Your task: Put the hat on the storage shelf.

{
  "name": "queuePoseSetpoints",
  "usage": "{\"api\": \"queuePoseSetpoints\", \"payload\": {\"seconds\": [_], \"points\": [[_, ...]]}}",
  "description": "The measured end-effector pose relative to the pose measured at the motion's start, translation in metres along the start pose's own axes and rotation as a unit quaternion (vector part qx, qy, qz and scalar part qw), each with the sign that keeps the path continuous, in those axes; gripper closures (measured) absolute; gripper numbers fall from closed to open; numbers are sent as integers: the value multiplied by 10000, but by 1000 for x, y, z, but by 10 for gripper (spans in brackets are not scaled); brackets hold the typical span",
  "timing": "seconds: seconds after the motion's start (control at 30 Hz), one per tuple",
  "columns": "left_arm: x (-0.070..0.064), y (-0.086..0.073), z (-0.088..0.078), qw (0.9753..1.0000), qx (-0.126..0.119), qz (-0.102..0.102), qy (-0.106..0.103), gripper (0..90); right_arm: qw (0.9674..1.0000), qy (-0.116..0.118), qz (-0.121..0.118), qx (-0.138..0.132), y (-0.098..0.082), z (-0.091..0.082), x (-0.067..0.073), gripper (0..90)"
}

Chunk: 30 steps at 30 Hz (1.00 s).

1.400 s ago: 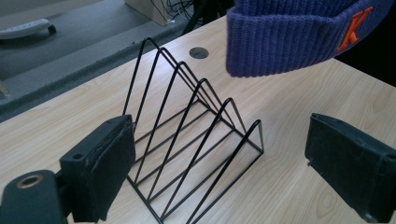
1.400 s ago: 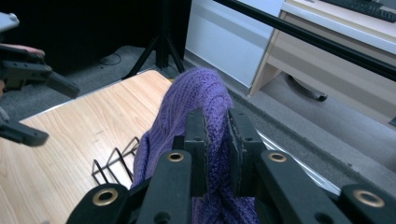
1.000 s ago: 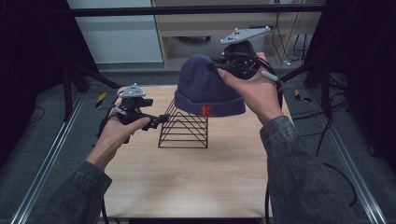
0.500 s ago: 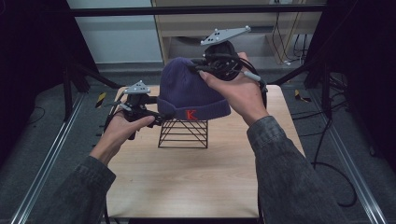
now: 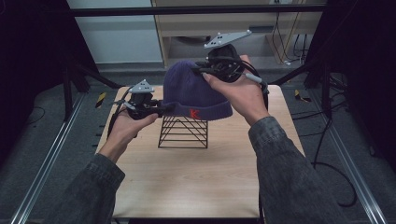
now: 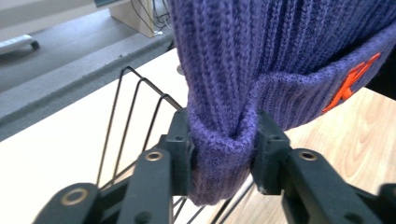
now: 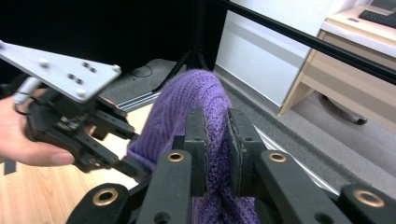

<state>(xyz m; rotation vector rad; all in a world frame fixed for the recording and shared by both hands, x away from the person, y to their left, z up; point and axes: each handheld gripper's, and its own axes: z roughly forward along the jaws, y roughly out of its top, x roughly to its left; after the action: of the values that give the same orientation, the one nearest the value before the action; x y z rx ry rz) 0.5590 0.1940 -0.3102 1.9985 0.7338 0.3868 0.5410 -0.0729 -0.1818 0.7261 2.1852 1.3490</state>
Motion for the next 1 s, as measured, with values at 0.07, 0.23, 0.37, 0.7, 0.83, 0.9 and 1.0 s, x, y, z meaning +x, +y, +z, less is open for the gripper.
{"api": "queuePoseSetpoints", "payload": {"seconds": [0.07, 0.23, 0.37, 0.7, 0.83, 0.9, 1.0], "points": [[0, 1, -3, 9999, -34, -19, 123, 662, 10000, -41, 18, -2, -3, 0, -4, 797], [-1, 2, -11, 9994, -40, -6, 346, 668, 9999, -119, 88, 5, -7, 5, -12, 797], [1, 1, -15, 9987, 22, 33, 500, 666, 9998, -154, 95, 12, -10, 13, -13, 795], [9, -3, -13, 9974, 66, 42, 722, 660, 9998, -170, 100, 69, -13, 30, -15, 793], [14, -11, -10, 9970, 125, -74, 758, 654, 9997, -151, 102, 180, -18, 38, -16, 791], [16, -16, -8, 9968, 184, -86, 770, 654, 9996, -126, 97, 241, -22, 43, -15, 790], [17, -21, -8, 9967, 211, -126, 771, 654, 9995, -75, 102, 295, -27, 48, -14, 789]]}}
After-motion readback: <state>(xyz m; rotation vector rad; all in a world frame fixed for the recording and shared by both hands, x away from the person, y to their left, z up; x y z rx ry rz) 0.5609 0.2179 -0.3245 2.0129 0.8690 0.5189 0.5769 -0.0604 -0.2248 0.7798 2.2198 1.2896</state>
